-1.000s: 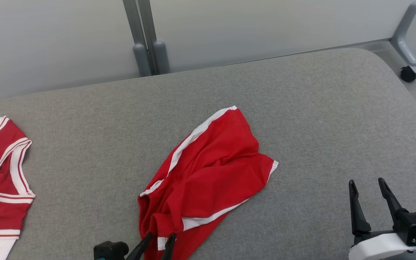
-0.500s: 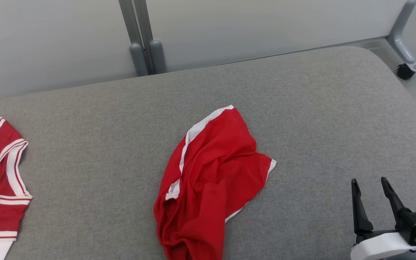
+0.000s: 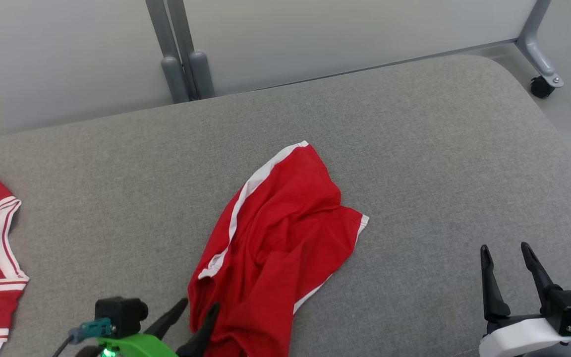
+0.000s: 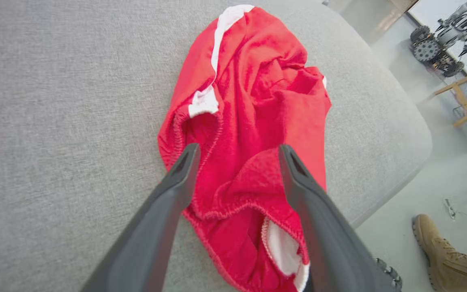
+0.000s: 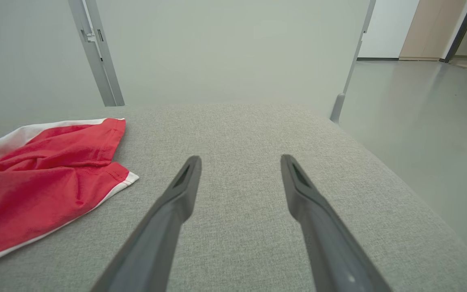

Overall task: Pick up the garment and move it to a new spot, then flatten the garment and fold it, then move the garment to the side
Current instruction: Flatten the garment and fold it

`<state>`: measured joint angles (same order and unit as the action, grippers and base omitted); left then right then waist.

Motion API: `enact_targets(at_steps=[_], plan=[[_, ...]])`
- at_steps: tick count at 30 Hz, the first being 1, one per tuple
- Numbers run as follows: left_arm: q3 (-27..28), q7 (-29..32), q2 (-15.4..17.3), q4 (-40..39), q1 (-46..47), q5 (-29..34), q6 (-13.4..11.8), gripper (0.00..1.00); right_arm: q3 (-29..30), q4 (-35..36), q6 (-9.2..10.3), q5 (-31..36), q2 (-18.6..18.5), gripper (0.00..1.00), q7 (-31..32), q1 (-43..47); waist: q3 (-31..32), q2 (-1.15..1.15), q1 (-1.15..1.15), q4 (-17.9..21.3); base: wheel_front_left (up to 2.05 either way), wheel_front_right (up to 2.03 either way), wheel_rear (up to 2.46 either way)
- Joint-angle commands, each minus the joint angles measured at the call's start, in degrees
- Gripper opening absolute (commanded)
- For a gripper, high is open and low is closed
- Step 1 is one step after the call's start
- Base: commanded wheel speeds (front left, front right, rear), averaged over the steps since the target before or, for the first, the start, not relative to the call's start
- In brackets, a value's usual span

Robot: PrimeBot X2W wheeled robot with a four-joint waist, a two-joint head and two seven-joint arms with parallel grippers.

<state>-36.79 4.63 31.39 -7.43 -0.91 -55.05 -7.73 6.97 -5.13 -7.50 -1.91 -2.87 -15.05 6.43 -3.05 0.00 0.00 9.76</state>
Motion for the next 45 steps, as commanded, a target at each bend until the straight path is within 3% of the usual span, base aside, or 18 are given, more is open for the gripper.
enact_targets(at_steps=[1, 6, 14, 15, 16, 24, 31, 32, 33, 34, 41, 45], plan=[[-0.6, 0.91, 0.71, 1.47, 2.22, 2.55, -0.96, 1.0, -0.34, -0.05, 0.02, 0.19, -0.06, 1.0, -0.2, -0.89, -0.7, 0.0, 0.0, 0.44, 0.0, 0.0, 0.0], [-2.56, 1.92, -3.43, 10.47, 10.4, 7.81, -3.38, 1.0, -1.18, -0.24, 0.02, -0.24, -0.08, 1.0, -0.2, -2.46, -2.44, 0.0, 0.0, 1.61, 0.0, 0.0, 0.0], [-6.07, 5.2, -8.22, 27.58, 18.19, 9.67, -2.12, 1.0, -1.54, -0.66, 0.02, -0.17, -0.07, 1.0, -0.2, -3.63, -4.52, 0.0, 0.0, 3.32, 0.0, 0.0, 0.0], [-5.2, 4.36, -8.62, 29.47, 18.86, 9.4, -2.76, 0.0, -1.65, -0.71, 0.02, -0.3, -0.07, 1.0, -0.2, -3.75, -4.79, 0.0, 0.0, 3.65, 0.0, 0.0, 0.0], [-5.28, 4.26, -8.73, 30.52, 19.32, 9.38, -2.14, 0.0, -1.57, -0.72, 0.02, -0.39, -0.09, 1.0, -0.19, -3.91, -4.97, 0.0, 0.0, 3.82, 0.0, 0.0, 0.0], [0.92, -8.22, -9.81, 39.39, 31.3, 12.46, -4.26, 0.0, -2.43, -0.85, 0.02, -1.22, -0.05, 1.0, -0.2, -5.97, -7.69, 0.0, 0.0, 5.34, 0.0, 0.0, 0.0], [5.25, -15.16, -9.46, 52.55, 39.49, 12.3, -4.85, 0.0, -3.18, -1.54, 0.02, -1.63, -0.06, 1.0, -0.2, -7.59, -9.24, 0.0, 0.0, 8.19, 0.0, 0.0, 0.0], [5.22, -15.33, -9.43, 54.9, 39.68, 12.52, -5.02, 0.33, -3.08, -1.63, 0.02, -1.55, -0.06, 1.0, -0.2, -7.5, -9.13, 0.0, 0.0, 8.43, 0.0, 0.0, 0.0], [5.33, -15.45, -9.36, 56.61, 39.85, 12.53, -5.2, 0.83, -2.84, -1.64, 0.02, -1.58, -0.07, 1.0, -0.2, -7.35, -9.04, 0.0, 0.0, 8.58, 0.0, 0.0, 0.0], [5.78, -15.95, -9.32, 58.25, 39.96, 12.26, -5.57, 1.0, -2.58, -1.63, 0.02, -1.68, -0.07, 1.0, -0.2, -7.15, -8.87, 0.0, 0.0, 8.67, 0.0, 0.0, 0.0], [10.23, -19.5, -10.25, 59.74, 35.97, 10.03, -7.59, 1.0, -1.19, -1.66, 0.02, -2.17, -0.06, 1.0, -0.2, -5.22, -6.65, 0.0, 0.0, 7.73, 0.0, 0.0, 0.0], [5.92, -19.82, -14.12, 50.49, 32.98, 13.42, -4.78, 1.0, -0.89, -1.34, 0.02, -2.75, -0.05, 1.0, -0.2, -4.2, -6.12, 0.0, 0.0, 6.39, 0.0, 0.0, 0.0]])
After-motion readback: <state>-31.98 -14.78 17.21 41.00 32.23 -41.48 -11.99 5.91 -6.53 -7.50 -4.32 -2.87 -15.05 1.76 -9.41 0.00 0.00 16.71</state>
